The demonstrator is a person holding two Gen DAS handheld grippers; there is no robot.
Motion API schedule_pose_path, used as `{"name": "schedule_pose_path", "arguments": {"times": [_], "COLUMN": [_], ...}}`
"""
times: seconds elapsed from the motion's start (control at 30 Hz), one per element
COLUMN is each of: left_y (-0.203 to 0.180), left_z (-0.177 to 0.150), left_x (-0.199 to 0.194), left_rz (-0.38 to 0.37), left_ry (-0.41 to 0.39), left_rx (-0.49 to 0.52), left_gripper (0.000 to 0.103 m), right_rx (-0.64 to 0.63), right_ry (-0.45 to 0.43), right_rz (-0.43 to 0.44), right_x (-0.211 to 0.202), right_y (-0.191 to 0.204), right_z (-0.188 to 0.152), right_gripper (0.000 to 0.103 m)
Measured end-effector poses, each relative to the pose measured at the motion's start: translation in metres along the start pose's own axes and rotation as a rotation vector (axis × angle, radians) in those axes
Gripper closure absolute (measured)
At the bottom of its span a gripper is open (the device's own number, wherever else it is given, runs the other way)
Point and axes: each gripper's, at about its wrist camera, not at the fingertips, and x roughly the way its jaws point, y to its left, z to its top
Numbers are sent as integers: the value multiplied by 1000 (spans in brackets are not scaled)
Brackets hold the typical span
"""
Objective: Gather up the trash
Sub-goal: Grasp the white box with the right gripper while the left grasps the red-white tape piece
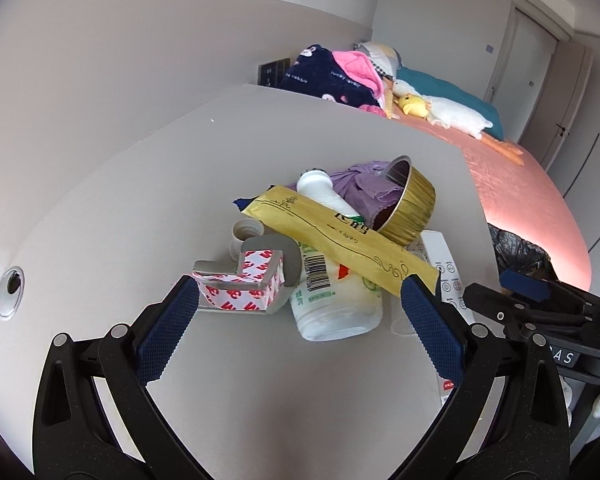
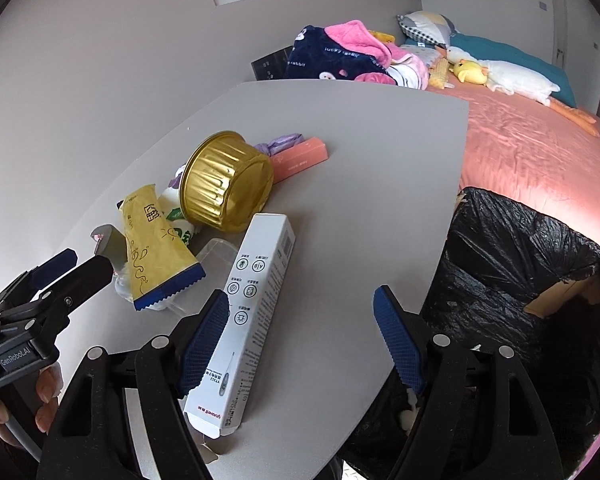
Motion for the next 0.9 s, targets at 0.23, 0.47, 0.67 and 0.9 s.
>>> {"name": "schedule_pose_path", "arguments": {"times": [0.23, 0.47, 0.67, 0.9], "left_y": [4, 12, 20, 24], "left_z": [-3, -3, -2, -4], "left_x": [5, 17, 24, 27], "left_rz": [25, 45, 58, 64], "left_ry": [9, 22, 15, -3], "left_rx": [6, -19, -48, -53], "left_gripper": [6, 8, 18, 23], "right_rx": [-5, -51, -61, -25], "right_ry": [26, 14, -1, 15], "right_rz": [1, -51, -41, 22], "right_x": [16, 25, 23, 19], "right_y": [10, 16, 12, 4], "right_z": [1, -3, -5, -7], "right_gripper": [30, 51, 75, 75]}}
